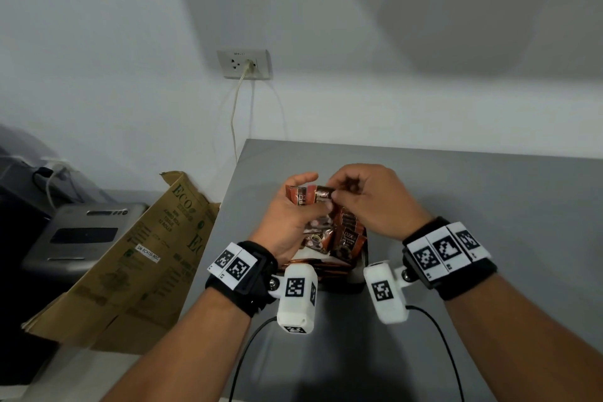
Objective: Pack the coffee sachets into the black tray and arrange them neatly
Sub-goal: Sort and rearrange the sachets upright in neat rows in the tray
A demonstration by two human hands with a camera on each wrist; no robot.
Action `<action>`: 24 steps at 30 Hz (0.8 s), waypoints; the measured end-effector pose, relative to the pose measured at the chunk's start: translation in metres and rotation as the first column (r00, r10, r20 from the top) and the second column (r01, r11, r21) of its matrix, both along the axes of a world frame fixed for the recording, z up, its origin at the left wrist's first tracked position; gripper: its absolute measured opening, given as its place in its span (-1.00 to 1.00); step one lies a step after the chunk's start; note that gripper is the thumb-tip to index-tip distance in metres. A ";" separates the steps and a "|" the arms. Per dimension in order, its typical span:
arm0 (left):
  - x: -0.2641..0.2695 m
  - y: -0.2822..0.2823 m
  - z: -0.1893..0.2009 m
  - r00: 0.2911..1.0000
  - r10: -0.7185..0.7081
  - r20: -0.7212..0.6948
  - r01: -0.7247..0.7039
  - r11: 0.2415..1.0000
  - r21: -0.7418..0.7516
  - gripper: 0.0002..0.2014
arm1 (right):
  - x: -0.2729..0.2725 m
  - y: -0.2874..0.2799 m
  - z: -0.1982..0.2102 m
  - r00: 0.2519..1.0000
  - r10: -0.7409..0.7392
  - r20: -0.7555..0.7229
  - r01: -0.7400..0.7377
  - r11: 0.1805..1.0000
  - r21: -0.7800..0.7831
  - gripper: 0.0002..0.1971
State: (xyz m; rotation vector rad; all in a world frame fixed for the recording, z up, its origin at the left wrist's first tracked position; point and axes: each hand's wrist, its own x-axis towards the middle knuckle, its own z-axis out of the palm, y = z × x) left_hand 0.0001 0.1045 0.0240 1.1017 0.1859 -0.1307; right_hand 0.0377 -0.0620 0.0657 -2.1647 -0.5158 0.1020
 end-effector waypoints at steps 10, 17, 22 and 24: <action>-0.003 0.035 -0.020 0.964 0.213 -0.156 -0.196 0.973 0.122 -0.63 | 0.008 -0.020 -0.070 0.986 -0.073 -0.151 0.012 0.928 -0.374 -0.77; -0.008 0.032 -0.029 0.965 0.188 -0.181 -0.156 0.972 0.178 -0.66 | 0.003 -0.017 -0.108 0.997 -0.001 -0.078 -0.042 0.842 -0.538 -0.74; -0.011 0.032 -0.030 0.970 0.171 -0.172 -0.134 0.969 0.207 -0.69 | 0.001 -0.024 -0.122 0.995 0.081 0.059 -0.036 0.837 -0.547 -0.61; -0.012 0.034 -0.033 0.972 0.157 -0.175 -0.114 0.966 0.234 -0.71 | 0.001 -0.026 -0.125 0.992 0.098 0.085 -0.034 0.828 -0.560 -0.56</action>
